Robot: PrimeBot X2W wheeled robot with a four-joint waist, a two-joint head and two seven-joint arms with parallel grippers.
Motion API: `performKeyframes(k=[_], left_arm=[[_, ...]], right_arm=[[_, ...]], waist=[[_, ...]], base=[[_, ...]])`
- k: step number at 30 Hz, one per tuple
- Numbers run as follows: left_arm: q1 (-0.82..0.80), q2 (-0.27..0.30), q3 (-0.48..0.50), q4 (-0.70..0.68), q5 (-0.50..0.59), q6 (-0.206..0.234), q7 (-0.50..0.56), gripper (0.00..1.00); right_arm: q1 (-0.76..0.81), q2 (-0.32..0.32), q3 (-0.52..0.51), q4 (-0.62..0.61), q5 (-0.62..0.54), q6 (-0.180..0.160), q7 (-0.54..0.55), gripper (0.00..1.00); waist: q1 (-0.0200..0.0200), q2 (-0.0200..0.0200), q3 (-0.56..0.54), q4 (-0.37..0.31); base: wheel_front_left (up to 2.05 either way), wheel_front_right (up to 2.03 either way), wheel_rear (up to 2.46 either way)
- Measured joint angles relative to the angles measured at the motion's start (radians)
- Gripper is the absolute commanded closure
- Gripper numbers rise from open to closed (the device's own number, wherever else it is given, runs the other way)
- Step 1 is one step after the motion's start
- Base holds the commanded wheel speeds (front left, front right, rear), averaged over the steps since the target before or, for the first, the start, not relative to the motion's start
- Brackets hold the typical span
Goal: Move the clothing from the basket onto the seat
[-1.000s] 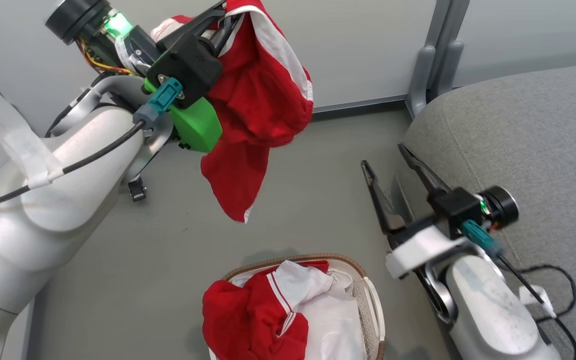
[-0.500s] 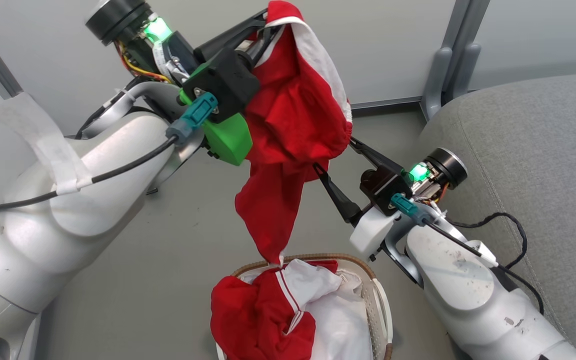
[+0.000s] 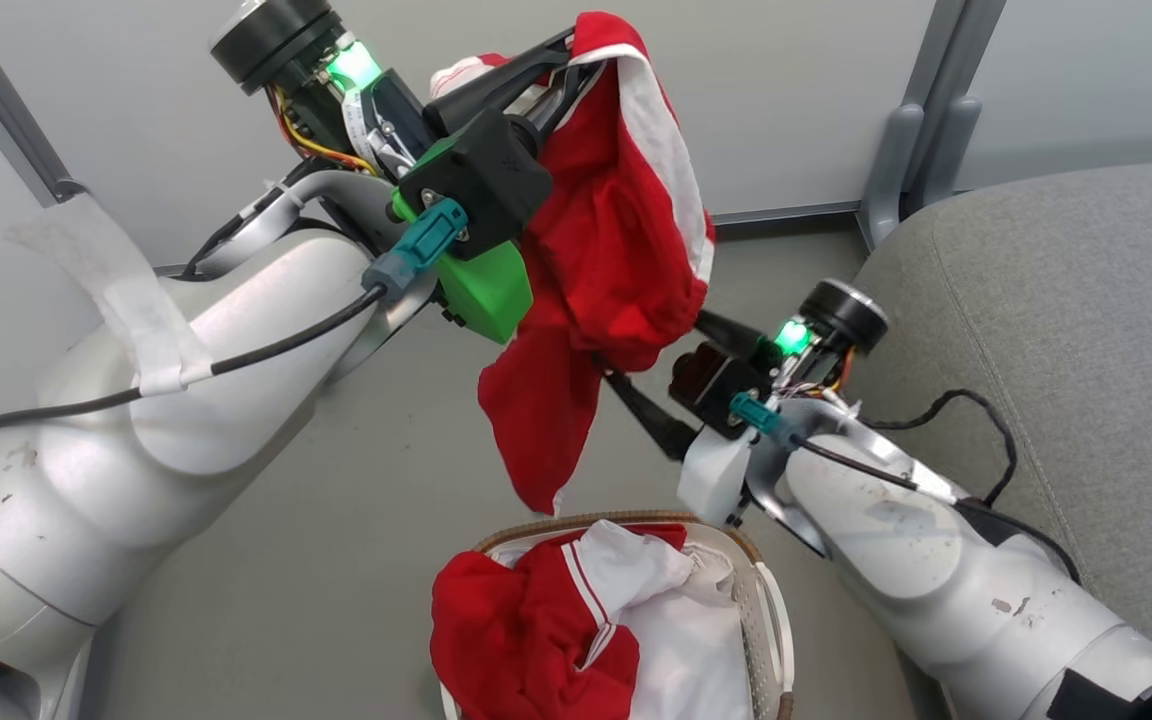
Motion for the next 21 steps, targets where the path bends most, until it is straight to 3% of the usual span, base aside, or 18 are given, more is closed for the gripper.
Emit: performKeyframes(k=[1, 3, 6, 7, 15, 16, 17, 18, 19, 20, 21], left_arm=[[0.0, -0.002, -0.001, 0.002, -0.003, 0.0, -0.002, 1.0], [0.002, -0.005, 0.003, 0.005, -0.012, 0.001, -0.007, 1.0], [0.009, -0.004, 0.007, 0.018, -0.024, 0.005, -0.011, 1.0], [0.014, -0.003, 0.009, 0.023, -0.032, 0.008, -0.012, 1.0], [0.088, 0.016, 0.026, 0.065, -0.089, 0.027, -0.026, 1.0], [0.101, 0.018, 0.03, 0.071, -0.099, 0.031, -0.034, 0.93], [0.112, 0.019, 0.038, 0.077, -0.113, 0.033, -0.038, 0.67], [0.128, 0.018, 0.05, 0.085, -0.135, 0.037, -0.043, 0.51], [0.145, 0.018, 0.058, 0.092, -0.149, 0.042, -0.051, 0.11], [0.159, 0.017, 0.062, 0.096, -0.16, 0.044, -0.054, 0.0], [0.175, 0.016, 0.067, 0.102, -0.175, 0.044, -0.058, 0.0]], right_arm=[[-0.005, 0.001, 0.025, 0.006, 0.019, 0.0, 0.0, 0.0], [-0.019, 0.0, 0.057, 0.009, 0.053, 0.0, 0.0, 0.6], [-0.028, 0.0, 0.084, 0.003, 0.096, 0.0, 0.0, 0.96], [-0.029, -0.001, 0.089, -0.003, 0.107, 0.0, 0.0, 1.0], [-0.027, -0.019, 0.04, -0.079, 0.144, 0.0, 0.0, 1.0], [-0.024, -0.02, 0.023, -0.093, 0.146, 0.0, 0.0, 1.0], [-0.019, -0.019, 0.007, -0.104, 0.152, 0.0, 0.0, 1.0], [-0.013, -0.019, -0.009, -0.116, 0.156, 0.0, 0.0, 1.0], [-0.006, -0.019, -0.025, -0.124, 0.159, 0.0, 0.0, 1.0], [-0.001, -0.019, -0.037, -0.132, 0.163, 0.0, 0.0, 1.0], [0.003, -0.019, -0.06, -0.141, 0.163, 0.0, 0.0, 1.0]], waist=[[0.0, 0.0, 0.001, 0.001], [0.0, 0.0, 0.005, 0.001], [0.0, 0.0, 0.011, 0.002], [0.0, 0.0, 0.013, 0.003], [0.0, 0.0, 0.026, 0.003], [0.0, 0.0, 0.027, 0.002], [0.0, 0.0, 0.028, 0.001], [0.0, 0.0, 0.029, 0.0], [0.0, 0.0, 0.029, -0.001], [0.0, 0.0, 0.029, -0.002], [0.0, 0.0, 0.03, -0.003]], base=[[0.0, 0.0, 0.0], [0.0, 0.0, 0.0], [0.0, 0.0, 0.0], [0.0, 0.0, 0.0], [0.0, 0.0, 0.0], [0.0, 0.0, 0.0], [0.0, 0.0, 0.0], [0.0, 0.0, 0.0], [0.0, 0.0, 0.0], [0.0, 0.0, 0.0], [0.0, 0.0, 0.0]])
